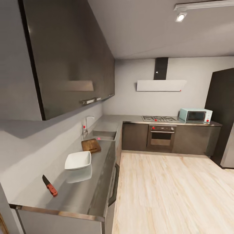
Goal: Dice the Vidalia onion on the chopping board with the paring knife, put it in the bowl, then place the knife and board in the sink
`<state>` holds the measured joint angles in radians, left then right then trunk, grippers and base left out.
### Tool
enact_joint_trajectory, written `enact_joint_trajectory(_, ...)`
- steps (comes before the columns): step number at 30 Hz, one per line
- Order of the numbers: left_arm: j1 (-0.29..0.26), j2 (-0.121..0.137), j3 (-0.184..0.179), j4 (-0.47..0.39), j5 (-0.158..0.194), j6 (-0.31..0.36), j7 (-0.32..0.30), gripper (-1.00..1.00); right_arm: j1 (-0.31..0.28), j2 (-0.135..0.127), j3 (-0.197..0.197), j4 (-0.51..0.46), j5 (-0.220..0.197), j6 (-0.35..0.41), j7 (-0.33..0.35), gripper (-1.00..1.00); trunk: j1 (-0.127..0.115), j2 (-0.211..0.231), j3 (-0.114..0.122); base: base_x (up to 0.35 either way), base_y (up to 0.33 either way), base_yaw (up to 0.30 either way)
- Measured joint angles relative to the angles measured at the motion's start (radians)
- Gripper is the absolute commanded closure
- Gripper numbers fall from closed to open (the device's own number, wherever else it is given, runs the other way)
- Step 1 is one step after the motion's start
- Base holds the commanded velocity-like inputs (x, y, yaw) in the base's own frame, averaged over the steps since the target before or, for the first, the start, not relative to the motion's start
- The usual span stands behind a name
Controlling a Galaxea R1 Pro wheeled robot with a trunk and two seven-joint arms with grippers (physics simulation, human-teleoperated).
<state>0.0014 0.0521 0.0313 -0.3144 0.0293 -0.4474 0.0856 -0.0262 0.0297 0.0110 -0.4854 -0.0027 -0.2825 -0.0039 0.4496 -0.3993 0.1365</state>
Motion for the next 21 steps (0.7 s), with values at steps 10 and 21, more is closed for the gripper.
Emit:
enact_joint_trajectory(10,0.0,0.0,0.0,0.0,0.0,0.0,-0.002,-1.0,0.0,0.001,0.0,0.0,0.0,0.002,0.001,-1.0,0.0,0.0,-0.014,0.0,0.287,0.0)
enact_joint_trajectory(21,0.0,0.0,-0.002,0.0,0.0,0.0,-0.001,-1.0,-0.001,0.001,0.0,0.0,0.0,0.002,0.001,-1.0,0.0,0.0,-0.032,0.0,0.163,0.0)
